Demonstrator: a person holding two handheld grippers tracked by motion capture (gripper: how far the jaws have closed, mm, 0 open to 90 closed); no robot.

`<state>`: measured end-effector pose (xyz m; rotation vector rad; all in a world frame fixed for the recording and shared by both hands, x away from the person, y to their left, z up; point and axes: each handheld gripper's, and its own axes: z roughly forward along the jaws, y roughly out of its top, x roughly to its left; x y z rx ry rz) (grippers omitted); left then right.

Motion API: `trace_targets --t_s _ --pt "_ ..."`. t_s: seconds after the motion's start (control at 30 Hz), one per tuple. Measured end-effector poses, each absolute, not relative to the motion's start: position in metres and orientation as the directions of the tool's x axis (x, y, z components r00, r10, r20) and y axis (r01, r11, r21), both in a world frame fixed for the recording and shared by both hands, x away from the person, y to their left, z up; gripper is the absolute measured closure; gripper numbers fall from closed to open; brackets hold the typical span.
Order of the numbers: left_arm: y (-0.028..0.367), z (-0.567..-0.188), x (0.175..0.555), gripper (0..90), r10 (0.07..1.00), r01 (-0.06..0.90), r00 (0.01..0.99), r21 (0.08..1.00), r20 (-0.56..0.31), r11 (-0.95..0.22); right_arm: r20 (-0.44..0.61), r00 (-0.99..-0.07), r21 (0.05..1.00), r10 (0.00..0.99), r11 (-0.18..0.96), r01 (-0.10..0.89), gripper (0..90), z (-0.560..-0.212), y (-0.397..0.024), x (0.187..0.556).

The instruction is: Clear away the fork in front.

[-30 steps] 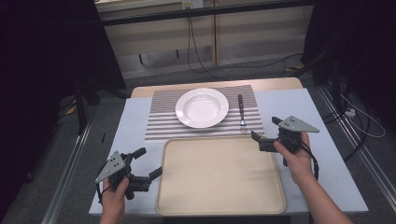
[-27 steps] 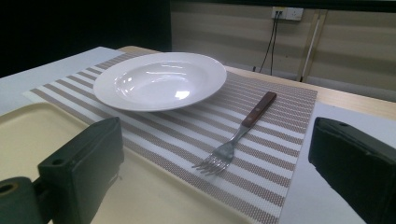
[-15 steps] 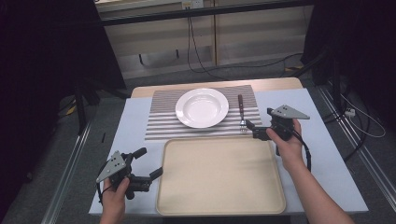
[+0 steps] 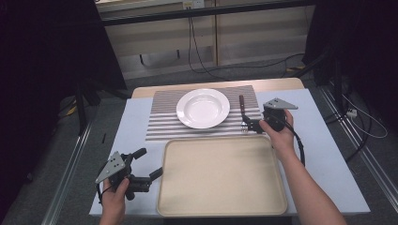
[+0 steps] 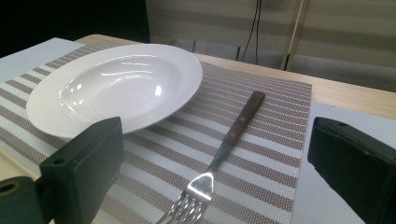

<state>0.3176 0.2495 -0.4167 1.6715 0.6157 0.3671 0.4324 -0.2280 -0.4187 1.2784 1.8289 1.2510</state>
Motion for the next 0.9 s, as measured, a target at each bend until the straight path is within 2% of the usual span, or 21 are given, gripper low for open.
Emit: trace_targets --t_s 0.43,0.57,0.73,0.8,0.83,0.9 --pt "0.250 -0.417 0.318 2.5 0.585 0.194 0.805 0.976 -0.102 -0.098 0.053 -0.344 0.892 0.937 0.110 0.438 3.9 -0.416 -0.224 0.463" --pt "0.249 -0.417 0.318 2.5 0.583 0.203 0.805 0.975 -0.111 -0.094 0.007 -0.320 0.868 0.948 0.153 0.472 5.0 -0.416 -0.223 0.472" --pt "0.250 -0.417 0.319 2.5 0.583 0.191 0.807 0.976 -0.097 -0.103 0.010 -0.319 0.828 0.948 0.171 0.535 16.0 -0.420 -0.226 0.483" --pt "0.250 -0.417 0.319 2.5 0.585 0.192 0.805 0.976 -0.098 -0.101 -0.007 -0.318 0.817 0.948 0.189 0.545 25.4 -0.422 -0.227 0.487" --pt "0.250 -0.417 0.319 2.5 0.585 0.195 0.805 0.976 -0.100 -0.102 -0.013 -0.326 0.797 0.945 0.206 0.567 38.9 -0.423 -0.227 0.491" --pt "0.250 -0.417 0.319 2.5 0.585 0.200 0.804 0.974 -0.103 -0.104 -0.018 -0.337 0.783 0.941 0.223 0.581 39.8 -0.424 -0.226 0.493"
